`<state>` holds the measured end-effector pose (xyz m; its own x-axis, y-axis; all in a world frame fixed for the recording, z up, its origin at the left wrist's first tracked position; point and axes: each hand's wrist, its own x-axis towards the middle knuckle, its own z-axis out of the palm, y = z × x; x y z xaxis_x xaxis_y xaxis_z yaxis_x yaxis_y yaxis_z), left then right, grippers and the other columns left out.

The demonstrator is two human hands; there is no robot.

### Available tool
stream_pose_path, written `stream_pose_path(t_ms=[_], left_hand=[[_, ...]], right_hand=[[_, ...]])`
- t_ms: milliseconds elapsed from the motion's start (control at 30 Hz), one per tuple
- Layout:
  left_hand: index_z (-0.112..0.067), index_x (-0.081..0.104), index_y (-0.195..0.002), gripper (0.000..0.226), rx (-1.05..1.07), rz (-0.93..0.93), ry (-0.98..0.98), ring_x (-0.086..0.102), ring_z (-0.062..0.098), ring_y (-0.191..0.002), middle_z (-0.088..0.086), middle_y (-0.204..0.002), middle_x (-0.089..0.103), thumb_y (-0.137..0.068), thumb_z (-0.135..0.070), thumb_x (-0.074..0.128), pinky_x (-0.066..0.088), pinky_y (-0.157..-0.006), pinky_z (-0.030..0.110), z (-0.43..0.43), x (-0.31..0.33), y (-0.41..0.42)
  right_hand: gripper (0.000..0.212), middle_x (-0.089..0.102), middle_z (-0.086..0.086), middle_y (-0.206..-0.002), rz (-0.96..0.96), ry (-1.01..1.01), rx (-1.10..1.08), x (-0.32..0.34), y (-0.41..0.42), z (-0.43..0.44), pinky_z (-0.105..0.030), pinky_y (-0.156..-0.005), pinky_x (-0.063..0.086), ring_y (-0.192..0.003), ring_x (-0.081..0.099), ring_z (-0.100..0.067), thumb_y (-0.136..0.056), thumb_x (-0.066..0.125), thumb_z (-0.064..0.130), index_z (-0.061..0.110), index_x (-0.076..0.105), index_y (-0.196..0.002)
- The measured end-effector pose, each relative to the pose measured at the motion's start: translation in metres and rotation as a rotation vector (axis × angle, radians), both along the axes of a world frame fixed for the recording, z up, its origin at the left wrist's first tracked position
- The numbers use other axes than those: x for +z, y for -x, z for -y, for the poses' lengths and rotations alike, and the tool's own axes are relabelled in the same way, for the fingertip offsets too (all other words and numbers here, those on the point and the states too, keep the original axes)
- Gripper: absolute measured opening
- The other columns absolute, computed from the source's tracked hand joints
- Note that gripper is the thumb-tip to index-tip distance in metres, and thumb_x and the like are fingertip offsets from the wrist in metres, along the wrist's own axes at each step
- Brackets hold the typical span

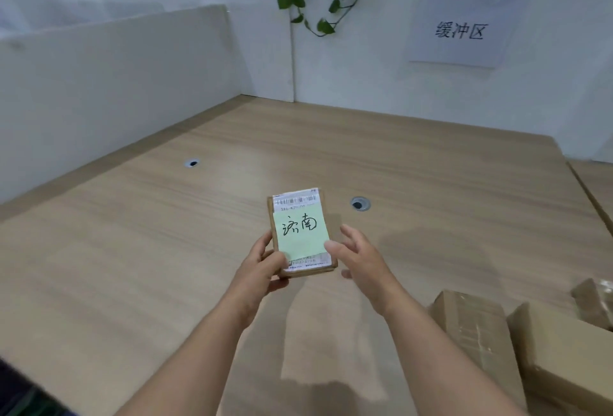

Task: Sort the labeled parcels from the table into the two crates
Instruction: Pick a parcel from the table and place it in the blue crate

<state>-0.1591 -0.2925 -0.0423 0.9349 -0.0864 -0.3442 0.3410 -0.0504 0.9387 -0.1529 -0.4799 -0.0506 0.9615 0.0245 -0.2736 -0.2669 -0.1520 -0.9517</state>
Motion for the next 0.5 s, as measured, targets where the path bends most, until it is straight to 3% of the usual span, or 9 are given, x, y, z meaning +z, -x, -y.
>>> stream_pose_path(t_ms=[100, 200, 333, 500], left_hand=[[-0.034, 0.042, -0.136, 0.075, 0.045, 0.049, 0.011, 0.065, 0.014, -0.093, -0.003, -0.111, 0.07, -0.063, -0.02, 0.052, 0.054, -0.086, 0.035, -0.016, 0.009, 0.021], [-0.043, 0.037, -0.137, 0.072, 0.042, 0.07, -0.036, 0.066, 0.009, -0.099, -0.008, -0.112, 0.069, -0.069, -0.029, 0.058, 0.05, -0.091, 0.035, -0.034, 0.019, 0.044], [-0.055, 0.039, -0.13, 0.068, 0.136, 0.065, -0.112, 0.067, 0.002, -0.093, -0.015, -0.106, 0.07, -0.07, -0.041, 0.068, 0.05, -0.092, 0.035, -0.06, 0.025, 0.075], [-0.025, 0.059, -0.109, 0.051, 0.493, 0.044, -0.077, 0.061, 0.014, -0.083, 0.0, -0.099, 0.069, -0.058, -0.031, 0.064, 0.044, -0.079, 0.032, -0.111, 0.022, 0.112]], right_hand=[[0.07, 0.068, 0.004, -0.117, -0.051, -0.102, 0.158, 0.003, 0.01, -0.019, -0.041, -0.098, 0.049, -0.11, 0.062, -0.015, -0.076, 0.067, 0.043, 0.028, 0.042, -0.14], [0.071, 0.07, -0.005, -0.112, -0.024, -0.191, 0.172, 0.001, 0.014, -0.041, -0.035, -0.088, 0.054, -0.101, 0.068, -0.019, -0.075, 0.068, 0.035, 0.024, 0.043, -0.141], [0.096, 0.069, -0.008, -0.115, -0.022, -0.222, 0.326, 0.0, 0.021, -0.075, -0.035, -0.089, 0.054, -0.101, 0.069, -0.018, -0.064, 0.072, 0.041, 0.028, 0.029, -0.149], [0.106, 0.064, 0.002, -0.122, -0.053, -0.173, 0.512, 0.001, 0.034, -0.116, -0.038, -0.093, 0.05, -0.108, 0.064, -0.013, -0.053, 0.07, 0.063, 0.043, 0.025, -0.147]])
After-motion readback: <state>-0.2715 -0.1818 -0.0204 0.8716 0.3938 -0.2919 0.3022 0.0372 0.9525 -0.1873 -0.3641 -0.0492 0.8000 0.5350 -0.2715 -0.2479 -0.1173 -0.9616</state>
